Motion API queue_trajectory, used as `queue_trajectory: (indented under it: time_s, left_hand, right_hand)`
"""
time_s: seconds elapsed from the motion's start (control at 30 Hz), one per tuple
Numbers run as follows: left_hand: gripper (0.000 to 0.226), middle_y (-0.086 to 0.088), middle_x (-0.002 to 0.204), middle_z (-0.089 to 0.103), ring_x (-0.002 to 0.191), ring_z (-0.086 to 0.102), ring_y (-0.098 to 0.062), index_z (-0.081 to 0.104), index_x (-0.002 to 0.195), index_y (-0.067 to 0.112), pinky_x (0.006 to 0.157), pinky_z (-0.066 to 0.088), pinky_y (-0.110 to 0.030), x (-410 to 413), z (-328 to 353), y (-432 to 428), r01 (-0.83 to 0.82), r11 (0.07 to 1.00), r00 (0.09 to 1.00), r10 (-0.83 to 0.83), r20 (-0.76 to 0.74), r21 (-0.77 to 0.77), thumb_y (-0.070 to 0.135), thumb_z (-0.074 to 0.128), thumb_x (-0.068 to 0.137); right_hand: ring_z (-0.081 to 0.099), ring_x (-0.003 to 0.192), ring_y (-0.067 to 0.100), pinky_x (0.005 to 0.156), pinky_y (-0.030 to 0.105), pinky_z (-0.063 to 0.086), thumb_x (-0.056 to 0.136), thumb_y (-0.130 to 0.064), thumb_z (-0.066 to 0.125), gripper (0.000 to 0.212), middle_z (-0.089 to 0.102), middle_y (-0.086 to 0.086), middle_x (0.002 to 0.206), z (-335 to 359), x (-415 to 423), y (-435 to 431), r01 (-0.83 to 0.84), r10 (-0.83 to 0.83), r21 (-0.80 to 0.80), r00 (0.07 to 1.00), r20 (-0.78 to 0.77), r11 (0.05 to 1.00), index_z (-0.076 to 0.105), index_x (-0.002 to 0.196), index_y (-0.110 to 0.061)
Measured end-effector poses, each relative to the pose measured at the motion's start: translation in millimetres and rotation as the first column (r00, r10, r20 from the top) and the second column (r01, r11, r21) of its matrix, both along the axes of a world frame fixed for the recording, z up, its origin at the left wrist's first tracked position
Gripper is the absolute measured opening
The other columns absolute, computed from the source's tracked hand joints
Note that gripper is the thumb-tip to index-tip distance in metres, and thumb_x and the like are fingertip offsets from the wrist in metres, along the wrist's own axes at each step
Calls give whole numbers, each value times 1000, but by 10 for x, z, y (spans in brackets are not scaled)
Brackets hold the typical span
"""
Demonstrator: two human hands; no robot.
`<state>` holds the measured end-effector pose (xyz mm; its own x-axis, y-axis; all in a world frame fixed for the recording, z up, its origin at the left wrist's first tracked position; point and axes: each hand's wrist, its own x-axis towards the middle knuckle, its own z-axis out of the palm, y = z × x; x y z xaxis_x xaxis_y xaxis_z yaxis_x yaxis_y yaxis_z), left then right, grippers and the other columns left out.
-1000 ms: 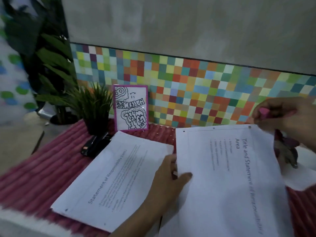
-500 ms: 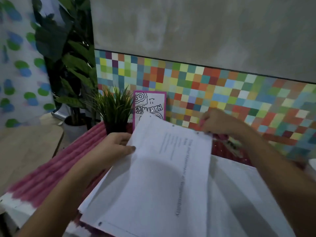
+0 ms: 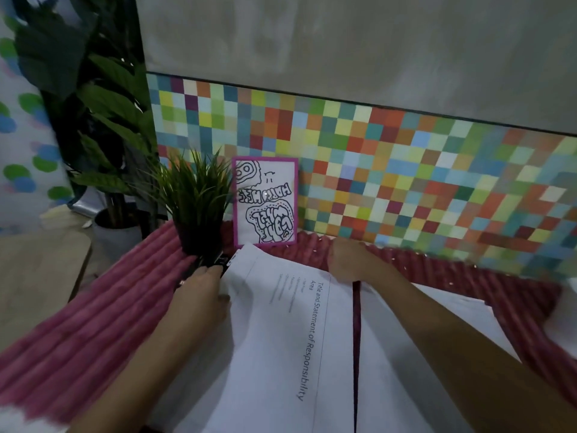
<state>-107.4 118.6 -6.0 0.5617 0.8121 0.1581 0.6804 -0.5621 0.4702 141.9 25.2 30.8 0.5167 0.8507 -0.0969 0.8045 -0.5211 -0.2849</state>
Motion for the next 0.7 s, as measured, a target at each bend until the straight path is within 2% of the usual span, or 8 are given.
queue_trajectory:
  time_s: [0.07, 0.13, 0.17, 0.23, 0.33, 0.43, 0.57, 0.7]
  left_hand:
    - [35, -15, 116, 56, 100, 56, -37, 57, 115, 4, 78, 42, -39, 8, -18, -52, -28, 996, 998, 33, -50, 86, 7, 64, 81]
    - [26, -20, 83, 62, 62, 50, -32, 63, 82, -2, 57, 38, -36, -2, -48, -122, 26, 967, 1000, -23, -14, 252, -10, 74, 59]
    - [32, -18, 62, 57, 49, 36, -24, 58, 62, 0, 50, 33, -31, -12, -35, -173, 42, 939, 999, -41, -10, 342, -16, 77, 42]
    - [43, -11, 43, 46, 43, 23, -18, 48, 46, 7, 46, 26, -25, -18, -45, -242, 51, 880, 997, -71, 24, 472, -19, 77, 25]
    - [40, -8, 45, 45, 44, 25, -19, 49, 45, 10, 52, 24, -26, -16, -67, -308, 14, 896, 1000, -23, 15, 445, -19, 73, 31]
    - [30, -7, 53, 49, 46, 40, -26, 55, 48, 9, 54, 27, -28, 8, -96, -379, -33, 929, 999, 41, -13, 369, -17, 68, 42]
    - [27, -3, 58, 46, 51, 36, -22, 58, 51, 12, 54, 27, -27, 32, -173, -368, -40, 940, 998, 57, -40, 340, -13, 68, 52]
    - [11, -6, 69, 53, 62, 56, -30, 69, 69, 10, 56, 41, -31, -50, -107, -333, 0, 959, 998, 18, -61, 283, 3, 64, 77]
  right_hand:
    - [48, 60, 22, 52, 26, 41, 84, 2, 47, 24, 49, 8, 64, 14, -3, 3, -10, 11, -21, 1000, 10, 1000, 46, 61, -5]
    - [57, 72, 30, 62, 37, 51, 81, 3, 48, 11, 61, 20, 77, 40, 10, -18, -5, 5, -2, 1000, 16, 1000, 58, 77, 7]
    - [56, 71, 30, 60, 38, 49, 81, 2, 49, 10, 61, 19, 78, 47, 12, -34, -9, 9, 1, 1000, 27, 1000, 58, 80, 6]
    - [48, 60, 23, 48, 29, 36, 80, 1, 50, 14, 50, 9, 66, 53, -23, -59, -31, 32, -22, 998, 59, 999, 48, 66, -2]
    - [35, 52, 16, 44, 24, 23, 79, -1, 51, 31, 34, 1, 61, 21, -102, -70, -79, 79, -5, 991, 103, 997, 32, 57, -10]
    - [42, 54, 19, 45, 24, 26, 77, -2, 52, 28, 39, 2, 62, -17, -141, -73, -109, 104, 30, 985, 139, 994, 36, 55, -9]
    - [37, 50, 16, 44, 25, 23, 76, 0, 52, 29, 38, 2, 60, 11, -144, -123, -114, 99, 91, 984, 151, 989, 34, 56, -10]
    - [45, 62, 23, 45, 27, 24, 73, 1, 51, 23, 42, 3, 65, 90, -142, -84, -141, 114, 132, 974, 194, 981, 35, 61, -11]
